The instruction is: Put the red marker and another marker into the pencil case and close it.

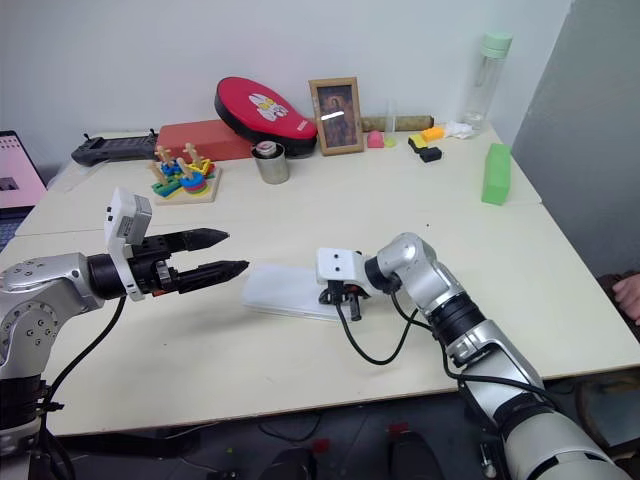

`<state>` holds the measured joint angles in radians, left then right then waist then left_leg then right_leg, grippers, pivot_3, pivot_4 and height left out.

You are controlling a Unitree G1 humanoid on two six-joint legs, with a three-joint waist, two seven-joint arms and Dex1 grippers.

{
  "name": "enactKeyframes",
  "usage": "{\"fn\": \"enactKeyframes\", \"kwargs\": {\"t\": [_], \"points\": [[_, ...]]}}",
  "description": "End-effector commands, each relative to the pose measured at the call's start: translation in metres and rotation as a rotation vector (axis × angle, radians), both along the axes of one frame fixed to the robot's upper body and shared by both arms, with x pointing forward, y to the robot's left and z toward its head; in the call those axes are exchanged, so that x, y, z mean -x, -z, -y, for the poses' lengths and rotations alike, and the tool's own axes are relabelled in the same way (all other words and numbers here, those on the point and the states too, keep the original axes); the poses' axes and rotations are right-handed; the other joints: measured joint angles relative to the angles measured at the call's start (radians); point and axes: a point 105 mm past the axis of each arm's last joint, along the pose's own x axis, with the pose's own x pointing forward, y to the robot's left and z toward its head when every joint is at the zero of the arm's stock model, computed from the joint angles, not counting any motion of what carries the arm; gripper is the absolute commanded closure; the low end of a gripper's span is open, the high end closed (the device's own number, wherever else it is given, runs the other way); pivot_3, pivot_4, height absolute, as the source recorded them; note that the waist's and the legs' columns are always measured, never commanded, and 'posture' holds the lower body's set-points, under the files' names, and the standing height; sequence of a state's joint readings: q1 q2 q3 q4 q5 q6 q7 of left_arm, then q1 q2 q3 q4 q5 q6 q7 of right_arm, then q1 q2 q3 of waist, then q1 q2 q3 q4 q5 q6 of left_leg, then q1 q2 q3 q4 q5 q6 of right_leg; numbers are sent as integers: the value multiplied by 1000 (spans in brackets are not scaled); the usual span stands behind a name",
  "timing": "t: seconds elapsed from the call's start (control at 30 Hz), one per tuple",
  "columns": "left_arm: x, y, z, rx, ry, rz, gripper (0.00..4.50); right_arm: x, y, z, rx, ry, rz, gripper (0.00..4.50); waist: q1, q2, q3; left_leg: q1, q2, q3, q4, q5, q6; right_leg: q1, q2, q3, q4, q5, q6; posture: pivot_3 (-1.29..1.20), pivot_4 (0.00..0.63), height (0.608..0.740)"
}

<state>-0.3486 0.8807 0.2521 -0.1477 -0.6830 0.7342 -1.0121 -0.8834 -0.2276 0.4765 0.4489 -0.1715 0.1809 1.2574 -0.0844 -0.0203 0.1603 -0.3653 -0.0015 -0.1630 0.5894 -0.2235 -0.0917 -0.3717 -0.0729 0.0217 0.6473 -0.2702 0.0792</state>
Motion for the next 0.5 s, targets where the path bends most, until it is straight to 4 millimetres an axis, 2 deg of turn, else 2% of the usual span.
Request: {"fn": "enactKeyframes", "kwargs": {"t": [0.03,0.17,0.33,0.5], "points": [[0,-10,-1,-7,-3,45,0,5,13,-2,46,-8,-15,4467,0,0,0,0,0,0,0,0,0,0,0,0,0,0,0,0,150,740],[0,-11,-1,-6,-5,49,0,4,9,-1,26,0,-25,4467,0,0,0,0,0,0,0,0,0,0,0,0,0,0,0,0,150,740],[-1,-10,-3,-2,-15,50,0,2,-16,-2,-67,2,-40,4467,1,0,1,0,0,0,0,0,0,0,0,0,0,0,0,0,150,740],[-2,-9,-5,2,-30,52,0,-1,-62,-4,-261,27,-74,4467,2,1,1,-2,0,0,0,0,0,-1,0,0,-1,1,-1,0,150,740]]}}
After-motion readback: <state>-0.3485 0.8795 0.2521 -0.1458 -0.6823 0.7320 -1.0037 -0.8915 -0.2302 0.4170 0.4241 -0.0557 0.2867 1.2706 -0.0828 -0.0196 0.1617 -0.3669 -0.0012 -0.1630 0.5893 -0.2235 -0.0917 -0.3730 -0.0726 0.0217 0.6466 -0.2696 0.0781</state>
